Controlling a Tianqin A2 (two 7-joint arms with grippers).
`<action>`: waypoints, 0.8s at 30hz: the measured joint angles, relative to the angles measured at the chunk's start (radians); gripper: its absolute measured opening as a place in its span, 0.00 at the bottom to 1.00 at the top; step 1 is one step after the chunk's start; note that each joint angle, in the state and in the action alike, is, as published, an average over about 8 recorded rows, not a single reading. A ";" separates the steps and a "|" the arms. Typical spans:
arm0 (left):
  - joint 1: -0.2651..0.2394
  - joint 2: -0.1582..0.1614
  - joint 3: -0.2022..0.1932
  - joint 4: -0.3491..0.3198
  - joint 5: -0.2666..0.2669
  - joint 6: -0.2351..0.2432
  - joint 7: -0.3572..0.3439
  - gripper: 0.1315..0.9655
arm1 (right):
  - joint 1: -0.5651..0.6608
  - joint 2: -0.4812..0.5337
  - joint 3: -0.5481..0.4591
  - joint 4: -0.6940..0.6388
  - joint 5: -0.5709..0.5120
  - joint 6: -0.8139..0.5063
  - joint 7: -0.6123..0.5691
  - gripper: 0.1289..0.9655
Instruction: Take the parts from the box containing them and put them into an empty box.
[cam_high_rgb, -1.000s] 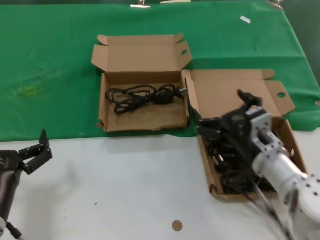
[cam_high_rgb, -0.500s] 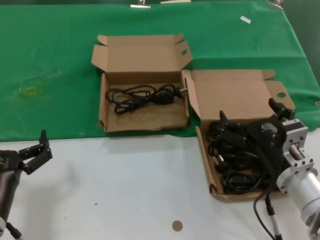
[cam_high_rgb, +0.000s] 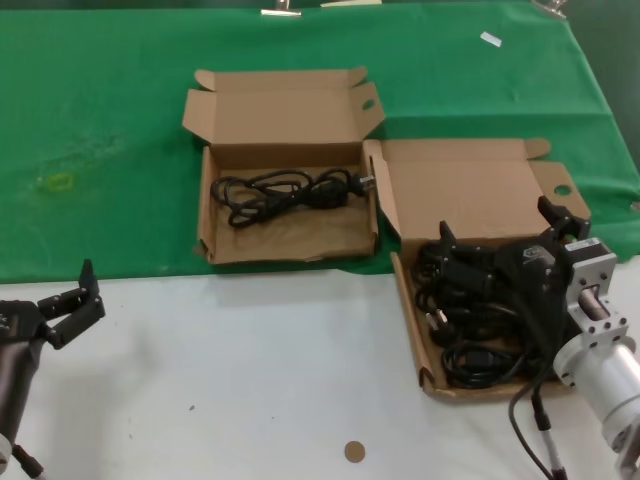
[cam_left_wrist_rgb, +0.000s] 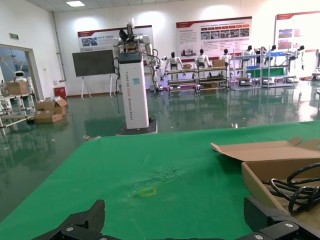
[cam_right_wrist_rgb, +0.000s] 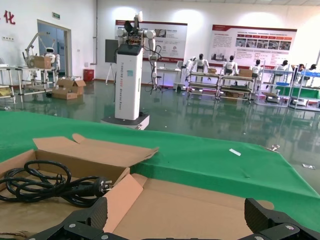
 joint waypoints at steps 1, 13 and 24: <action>0.000 0.000 0.000 0.000 0.000 0.000 0.000 1.00 | 0.000 0.000 0.000 0.000 0.000 0.000 0.000 1.00; 0.000 0.000 0.000 0.000 0.000 0.000 0.000 1.00 | 0.000 0.000 0.000 0.000 0.000 0.000 0.000 1.00; 0.000 0.000 0.000 0.000 0.000 0.000 0.000 1.00 | 0.000 0.000 0.000 0.000 0.000 0.000 0.000 1.00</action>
